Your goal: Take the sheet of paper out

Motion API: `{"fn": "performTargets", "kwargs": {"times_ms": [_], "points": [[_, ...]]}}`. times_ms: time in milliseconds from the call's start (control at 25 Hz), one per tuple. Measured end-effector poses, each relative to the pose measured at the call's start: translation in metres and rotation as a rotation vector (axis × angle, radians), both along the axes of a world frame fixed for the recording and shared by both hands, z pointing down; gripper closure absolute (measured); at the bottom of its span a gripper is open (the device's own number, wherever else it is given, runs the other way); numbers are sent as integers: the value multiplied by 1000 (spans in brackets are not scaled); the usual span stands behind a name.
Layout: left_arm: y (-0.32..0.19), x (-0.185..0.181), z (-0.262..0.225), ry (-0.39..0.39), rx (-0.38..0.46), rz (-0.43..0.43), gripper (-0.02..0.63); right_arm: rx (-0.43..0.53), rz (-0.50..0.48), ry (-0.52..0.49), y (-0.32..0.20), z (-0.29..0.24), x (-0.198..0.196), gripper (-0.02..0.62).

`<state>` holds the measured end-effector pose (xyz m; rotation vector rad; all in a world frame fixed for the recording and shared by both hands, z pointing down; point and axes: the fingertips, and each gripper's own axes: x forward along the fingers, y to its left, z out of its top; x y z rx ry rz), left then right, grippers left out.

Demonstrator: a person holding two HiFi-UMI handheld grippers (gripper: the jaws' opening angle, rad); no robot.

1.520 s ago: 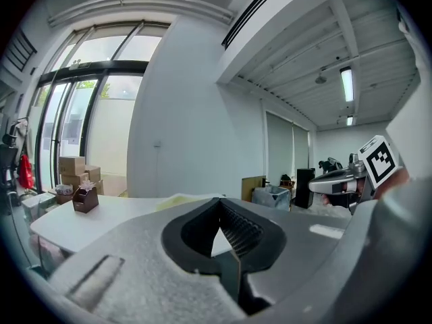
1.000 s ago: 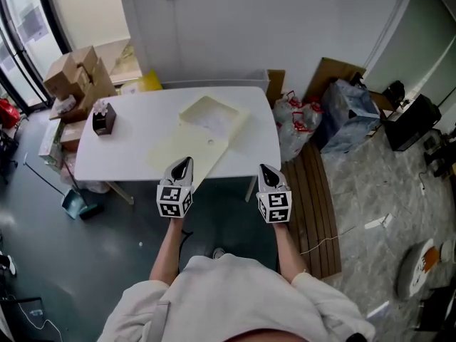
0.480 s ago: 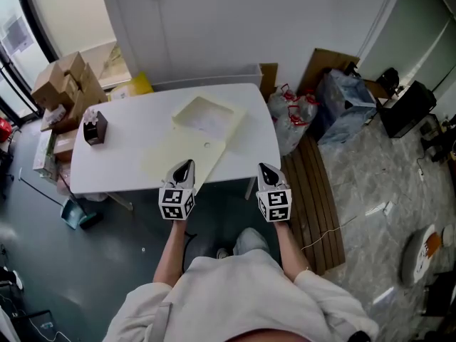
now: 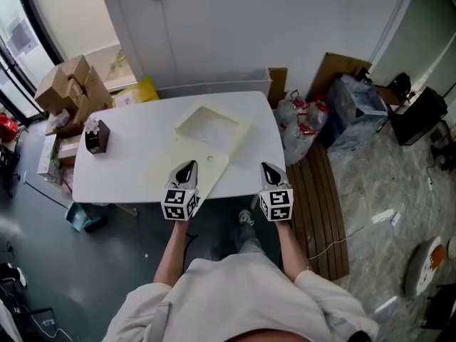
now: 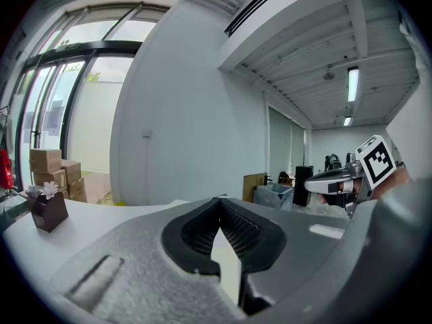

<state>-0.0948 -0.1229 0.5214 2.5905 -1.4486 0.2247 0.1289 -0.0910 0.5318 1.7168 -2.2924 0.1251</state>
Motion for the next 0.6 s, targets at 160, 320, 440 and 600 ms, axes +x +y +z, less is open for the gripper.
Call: {"fn": "performTargets", "kwargs": {"times_ms": [160, 320, 440, 600], "points": [[-35, 3, -2, -9, -7, -34, 604, -1, -31, -12, -46, -1, 6, 594], [-67, 9, 0, -15, -23, -72, 604, -5, -64, -15, -89, -4, 13, 594], [-89, 12, 6, -18, -42, -106, 604, -9, -94, -18, -120, -4, 17, 594], [-121, 14, 10, -22, -60, -151, 604, -12, -137, -18, -164, -7, 21, 594]]}}
